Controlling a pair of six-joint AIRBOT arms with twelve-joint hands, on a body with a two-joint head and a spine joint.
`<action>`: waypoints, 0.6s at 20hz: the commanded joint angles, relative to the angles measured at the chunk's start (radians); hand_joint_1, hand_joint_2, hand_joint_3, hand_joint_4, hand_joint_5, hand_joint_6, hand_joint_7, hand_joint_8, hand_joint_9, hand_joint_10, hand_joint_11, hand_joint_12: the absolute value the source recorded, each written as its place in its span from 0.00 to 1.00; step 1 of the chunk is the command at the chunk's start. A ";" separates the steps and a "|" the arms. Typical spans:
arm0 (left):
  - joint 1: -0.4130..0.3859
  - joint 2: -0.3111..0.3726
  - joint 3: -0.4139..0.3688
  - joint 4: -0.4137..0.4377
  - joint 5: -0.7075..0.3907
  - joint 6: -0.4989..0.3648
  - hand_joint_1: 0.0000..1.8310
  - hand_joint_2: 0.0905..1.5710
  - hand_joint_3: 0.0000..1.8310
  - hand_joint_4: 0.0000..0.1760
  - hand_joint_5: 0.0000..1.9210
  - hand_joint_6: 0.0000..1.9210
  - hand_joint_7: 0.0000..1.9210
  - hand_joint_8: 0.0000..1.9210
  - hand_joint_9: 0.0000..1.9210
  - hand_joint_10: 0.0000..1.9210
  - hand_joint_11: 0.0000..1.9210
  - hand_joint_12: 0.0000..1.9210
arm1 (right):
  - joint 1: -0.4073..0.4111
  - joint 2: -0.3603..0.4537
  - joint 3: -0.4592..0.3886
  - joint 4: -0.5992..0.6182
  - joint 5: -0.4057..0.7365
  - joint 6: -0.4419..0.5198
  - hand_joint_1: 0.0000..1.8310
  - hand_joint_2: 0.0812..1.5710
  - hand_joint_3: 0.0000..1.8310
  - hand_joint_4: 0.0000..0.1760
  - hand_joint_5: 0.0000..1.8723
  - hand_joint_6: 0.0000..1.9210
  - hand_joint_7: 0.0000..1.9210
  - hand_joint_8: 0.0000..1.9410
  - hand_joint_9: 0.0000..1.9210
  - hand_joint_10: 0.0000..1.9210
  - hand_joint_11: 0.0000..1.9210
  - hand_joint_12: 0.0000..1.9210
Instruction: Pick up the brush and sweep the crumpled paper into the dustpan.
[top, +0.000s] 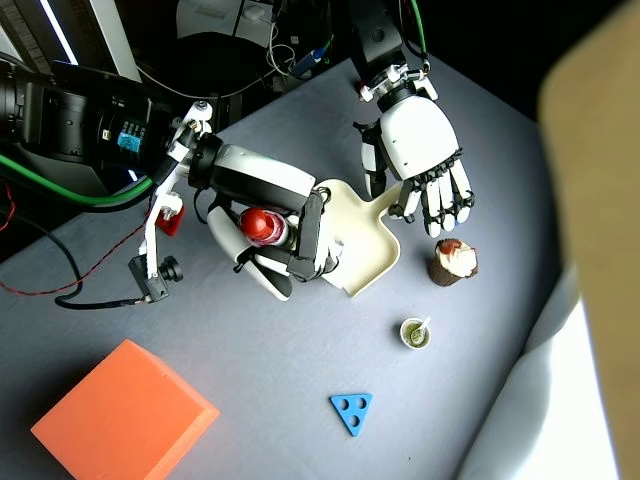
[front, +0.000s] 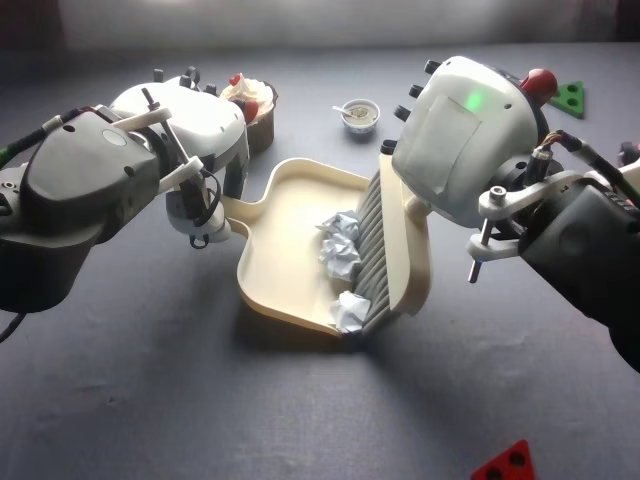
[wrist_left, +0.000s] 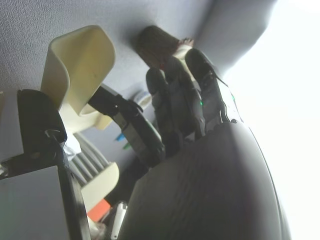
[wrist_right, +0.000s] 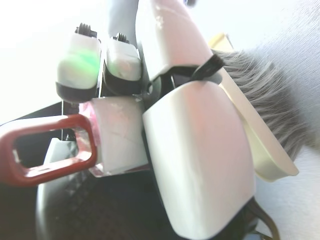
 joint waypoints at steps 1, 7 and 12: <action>-0.008 -0.004 0.005 0.044 -0.053 0.001 0.62 0.64 0.00 0.00 0.62 0.33 0.23 0.00 0.18 0.00 0.02 0.32 | 0.009 0.007 0.001 -0.098 0.104 0.010 0.87 0.72 0.00 0.89 0.53 1.00 0.57 1.00 0.68 1.00 0.72 1.00; -0.008 -0.006 0.011 0.043 -0.056 -0.005 0.63 0.63 0.00 0.00 0.62 0.32 0.22 0.00 0.16 0.00 0.00 0.30 | 0.013 0.007 0.001 -0.164 0.200 0.086 0.87 0.72 0.00 0.90 0.51 1.00 0.56 1.00 0.67 1.00 0.71 1.00; -0.008 -0.006 0.012 0.041 -0.057 -0.008 0.63 0.63 0.00 0.00 0.62 0.32 0.24 0.00 0.18 0.00 0.01 0.30 | 0.025 0.077 -0.042 -0.241 0.065 -0.031 0.87 0.72 0.00 0.89 0.53 1.00 0.58 1.00 0.68 1.00 0.71 1.00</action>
